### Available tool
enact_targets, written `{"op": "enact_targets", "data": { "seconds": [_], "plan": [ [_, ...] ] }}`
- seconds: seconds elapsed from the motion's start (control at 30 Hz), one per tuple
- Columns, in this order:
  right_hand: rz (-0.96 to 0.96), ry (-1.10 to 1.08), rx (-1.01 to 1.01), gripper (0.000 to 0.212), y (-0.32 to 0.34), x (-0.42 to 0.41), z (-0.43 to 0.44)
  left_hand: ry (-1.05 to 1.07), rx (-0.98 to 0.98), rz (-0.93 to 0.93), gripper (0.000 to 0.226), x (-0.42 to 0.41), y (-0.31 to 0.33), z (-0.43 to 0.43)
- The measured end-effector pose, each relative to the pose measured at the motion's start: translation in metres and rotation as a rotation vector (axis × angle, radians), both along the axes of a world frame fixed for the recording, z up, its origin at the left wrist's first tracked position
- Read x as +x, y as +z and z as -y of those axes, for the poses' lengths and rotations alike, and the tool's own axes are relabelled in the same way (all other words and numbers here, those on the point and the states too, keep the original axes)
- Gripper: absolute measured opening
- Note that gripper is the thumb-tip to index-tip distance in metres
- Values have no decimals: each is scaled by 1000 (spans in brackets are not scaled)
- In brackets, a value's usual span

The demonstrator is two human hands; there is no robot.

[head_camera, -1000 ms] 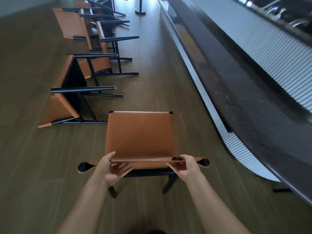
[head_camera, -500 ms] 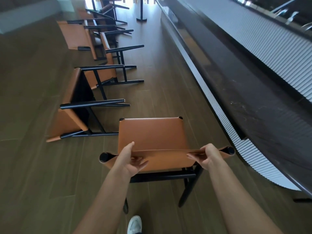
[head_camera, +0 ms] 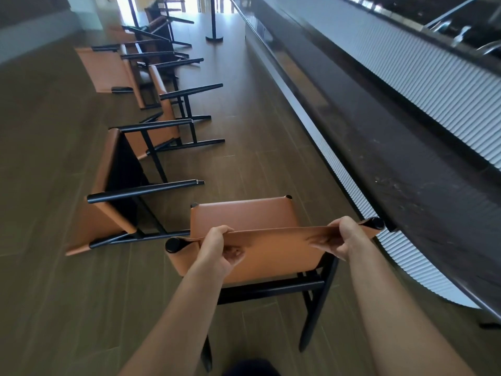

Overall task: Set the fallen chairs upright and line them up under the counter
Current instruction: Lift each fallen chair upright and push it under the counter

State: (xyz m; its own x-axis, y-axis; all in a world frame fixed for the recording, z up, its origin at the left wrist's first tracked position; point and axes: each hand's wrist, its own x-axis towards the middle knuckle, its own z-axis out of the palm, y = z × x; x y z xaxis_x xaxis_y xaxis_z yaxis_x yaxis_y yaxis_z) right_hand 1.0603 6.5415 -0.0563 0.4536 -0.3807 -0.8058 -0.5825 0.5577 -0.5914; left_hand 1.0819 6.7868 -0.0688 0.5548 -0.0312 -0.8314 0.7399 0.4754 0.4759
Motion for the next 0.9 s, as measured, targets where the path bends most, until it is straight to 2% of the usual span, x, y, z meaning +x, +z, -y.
{"op": "enact_targets", "data": {
  "seconds": [0.13, 0.23, 0.37, 0.6, 0.9],
  "plan": [
    [81, -86, 122, 16, 3, 24, 3, 5, 9, 17, 5, 22, 10, 6],
    [93, -97, 133, 12, 7, 39, 5, 46, 6, 41, 3, 38, 15, 9],
    [118, -78, 128, 8, 11, 52, 6, 89, 28, 54, 12, 51, 19, 12],
    [145, -21, 135, 18, 6, 57, 14, 180, 96, 62, 23, 59, 18, 24],
    [202, -83, 109, 14, 17, 74, 8, 125, 69, 81, 45, 87, 36, 14]
  ]
}}
